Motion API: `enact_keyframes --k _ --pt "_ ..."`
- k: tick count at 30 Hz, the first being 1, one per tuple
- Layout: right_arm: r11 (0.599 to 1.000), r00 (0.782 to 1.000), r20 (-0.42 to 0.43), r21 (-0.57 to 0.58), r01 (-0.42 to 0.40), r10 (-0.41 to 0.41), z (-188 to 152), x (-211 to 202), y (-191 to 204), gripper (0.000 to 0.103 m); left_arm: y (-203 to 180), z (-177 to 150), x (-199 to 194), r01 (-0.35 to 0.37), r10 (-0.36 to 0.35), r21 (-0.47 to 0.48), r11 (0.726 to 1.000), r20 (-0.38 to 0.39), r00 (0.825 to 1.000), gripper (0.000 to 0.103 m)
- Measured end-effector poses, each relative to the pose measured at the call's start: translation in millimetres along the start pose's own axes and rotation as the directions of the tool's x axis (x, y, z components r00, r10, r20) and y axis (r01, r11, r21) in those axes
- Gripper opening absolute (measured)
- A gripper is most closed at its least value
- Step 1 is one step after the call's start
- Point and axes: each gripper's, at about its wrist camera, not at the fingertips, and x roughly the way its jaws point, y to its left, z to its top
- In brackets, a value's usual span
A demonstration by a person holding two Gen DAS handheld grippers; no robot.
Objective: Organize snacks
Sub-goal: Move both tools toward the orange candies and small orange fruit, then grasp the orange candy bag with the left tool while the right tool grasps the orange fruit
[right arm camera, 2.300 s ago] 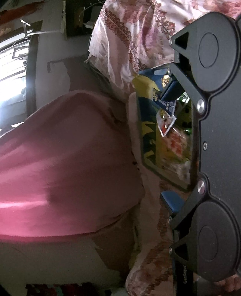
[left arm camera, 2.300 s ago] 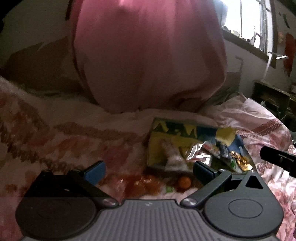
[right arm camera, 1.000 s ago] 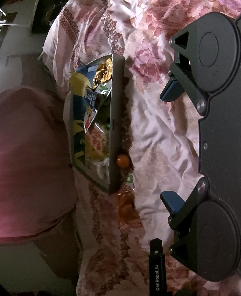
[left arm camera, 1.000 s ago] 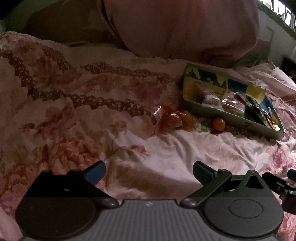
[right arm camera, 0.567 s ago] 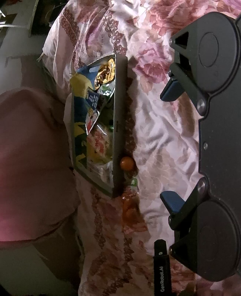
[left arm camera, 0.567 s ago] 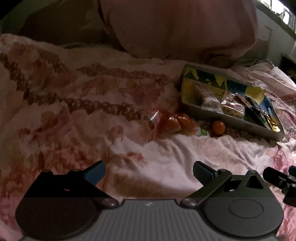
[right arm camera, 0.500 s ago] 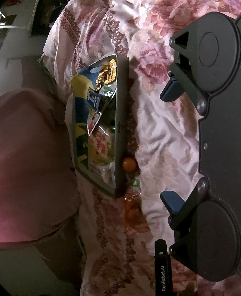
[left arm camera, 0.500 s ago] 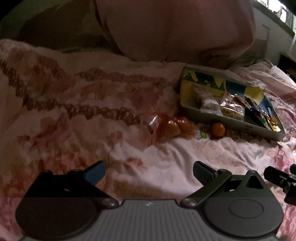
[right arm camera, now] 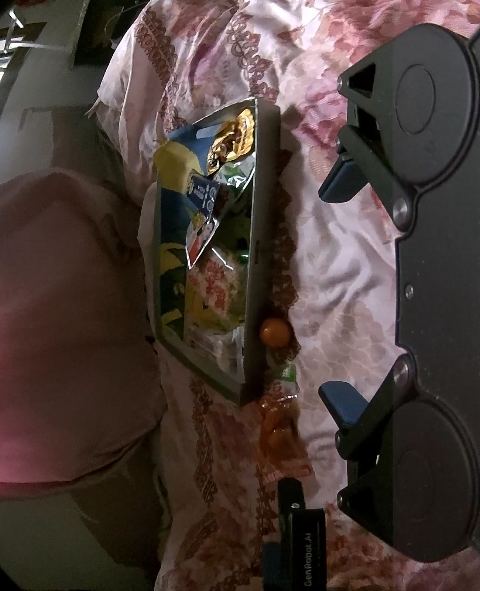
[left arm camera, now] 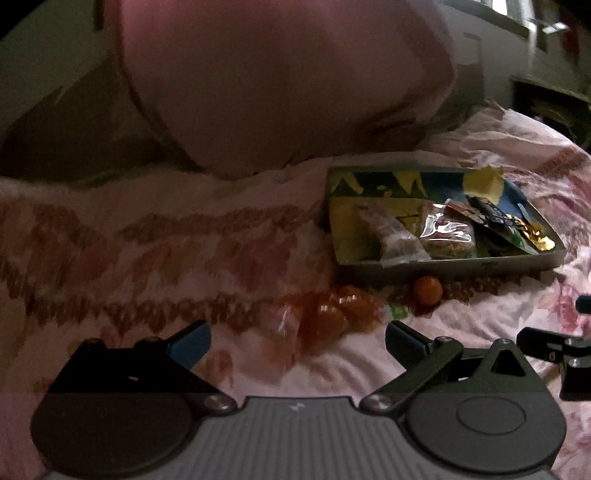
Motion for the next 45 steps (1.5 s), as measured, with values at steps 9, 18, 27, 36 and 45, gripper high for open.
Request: enact_keyframes --k 9,18,27,36,45 --pt "0.999 1.000 0.008 -0.041 -0.009 0.009 12 31 0 0.102 -9 3 37 0.088 -0.097 0.192 0.977 0.041 0.994 0.103" --pt "0.995 0.998 -0.007 -0.076 -0.064 0.064 17 73 5 0.102 -18 1 67 0.168 -0.197 0.370 0.914 0.041 0.980 0.103" --pt "0.988 0.991 -0.025 -0.081 -0.134 0.132 19 101 6 0.094 -21 10 99 0.279 -0.280 0.424 0.862 -0.061 0.958 0.103" --pt "0.982 0.983 -0.045 -0.063 -0.180 0.178 23 122 8 0.076 -12 11 115 0.368 -0.329 0.370 0.853 -0.165 0.930 0.094" --pt "0.980 0.982 -0.035 -0.076 -0.186 0.184 25 127 11 0.057 -6 15 117 0.411 -0.357 0.284 0.866 -0.222 0.907 0.071"
